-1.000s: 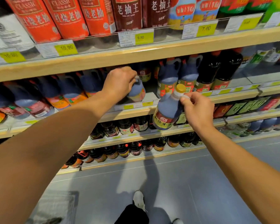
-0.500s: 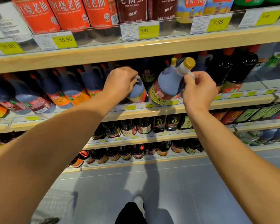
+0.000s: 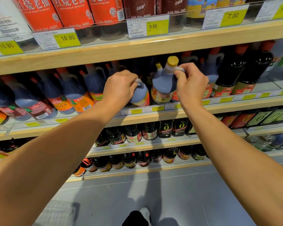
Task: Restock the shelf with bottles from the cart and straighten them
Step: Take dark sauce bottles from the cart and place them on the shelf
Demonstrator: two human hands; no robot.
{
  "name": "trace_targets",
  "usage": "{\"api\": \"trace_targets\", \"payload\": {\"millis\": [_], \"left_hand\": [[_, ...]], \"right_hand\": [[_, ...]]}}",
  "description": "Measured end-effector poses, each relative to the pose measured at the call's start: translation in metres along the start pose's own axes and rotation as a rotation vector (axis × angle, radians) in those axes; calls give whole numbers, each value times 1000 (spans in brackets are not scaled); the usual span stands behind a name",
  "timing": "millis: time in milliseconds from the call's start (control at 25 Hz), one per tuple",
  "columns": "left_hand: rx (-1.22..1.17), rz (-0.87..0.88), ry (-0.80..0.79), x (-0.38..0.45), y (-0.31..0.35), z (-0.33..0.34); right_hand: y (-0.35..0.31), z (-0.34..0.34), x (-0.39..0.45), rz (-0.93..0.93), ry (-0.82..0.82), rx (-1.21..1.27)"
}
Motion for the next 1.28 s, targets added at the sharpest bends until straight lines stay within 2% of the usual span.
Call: {"api": "trace_targets", "payload": {"millis": [240,440,520,640,760,880,1080,1200,1280], "left_hand": [[55,-6,29,4,14,8],[121,6,-27,26,17,14],[172,-76,-75,39,16,21],[180,-291,-174,47,5,39],[236,-265,-23,43,9,40],[287,-293,-69,46,13,50],[318,-269,-78,41,15,52],[290,-312,-175,13,22,49],[275,-342,-220,-12,28,40]], "right_hand": [[5,20,-10,-167,-139,-44],[30,18,4,-36,-96,20],[28,25,15,-123,-165,-132],[16,42,27,-245,-260,-396],[21,55,39,-191,-320,-480],[34,66,44,-155,-443,-605],[29,62,25,-234,-526,-542],[19,38,-5,-275,-519,-488],[15,21,-26,-256,-590,-435]]}}
Point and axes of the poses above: each hand's wrist, its own x-axis towards the middle knuckle, its own z-axis out of the palm, y = z × x, the point moved 8 cm from there along x, towards the middle knuckle, and after that the axes turned 10 degrees about -z, right-handed, at the moved point
